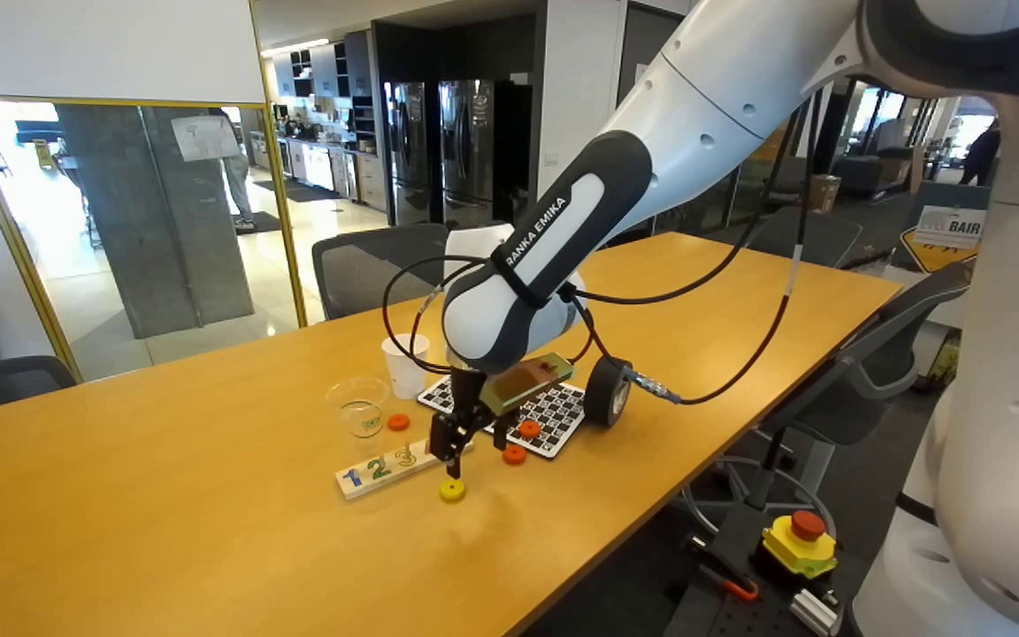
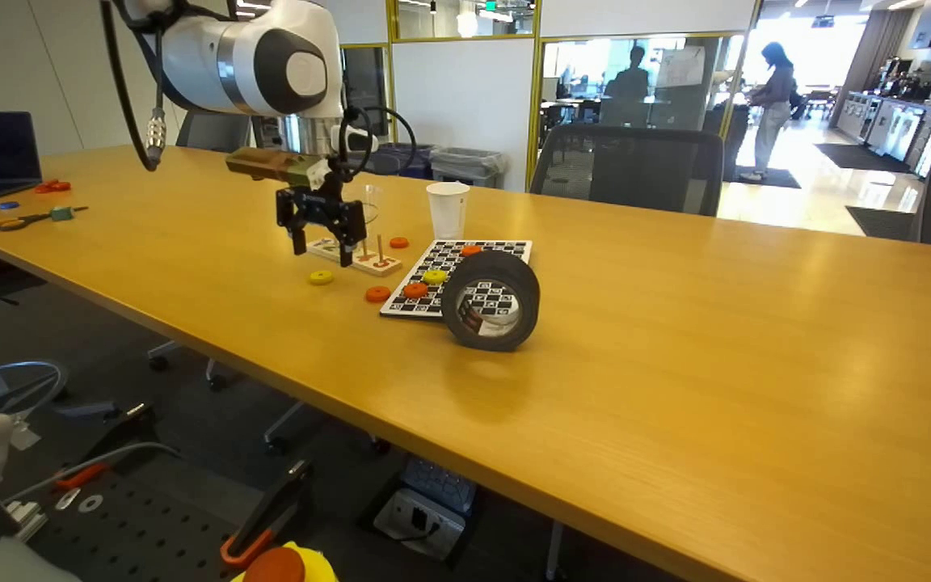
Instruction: Pick up the orange and yellow objects on the table and put them in the two cups
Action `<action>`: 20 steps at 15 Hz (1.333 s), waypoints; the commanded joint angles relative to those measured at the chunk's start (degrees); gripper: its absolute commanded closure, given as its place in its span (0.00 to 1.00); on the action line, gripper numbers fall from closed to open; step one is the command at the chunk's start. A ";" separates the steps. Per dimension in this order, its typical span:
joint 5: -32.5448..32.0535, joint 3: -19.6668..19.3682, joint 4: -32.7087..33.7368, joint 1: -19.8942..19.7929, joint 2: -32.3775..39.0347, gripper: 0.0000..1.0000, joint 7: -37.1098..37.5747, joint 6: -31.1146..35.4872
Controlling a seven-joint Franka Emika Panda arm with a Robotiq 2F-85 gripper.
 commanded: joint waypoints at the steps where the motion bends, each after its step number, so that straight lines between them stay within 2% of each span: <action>1: 2.85 0.60 2.26 0.54 2.76 0.00 -1.28 1.76; 8: 2.82 0.52 2.76 1.35 6.18 0.00 0.05 6.45; 20: 1.89 0.27 3.94 2.40 8.33 0.00 0.89 7.78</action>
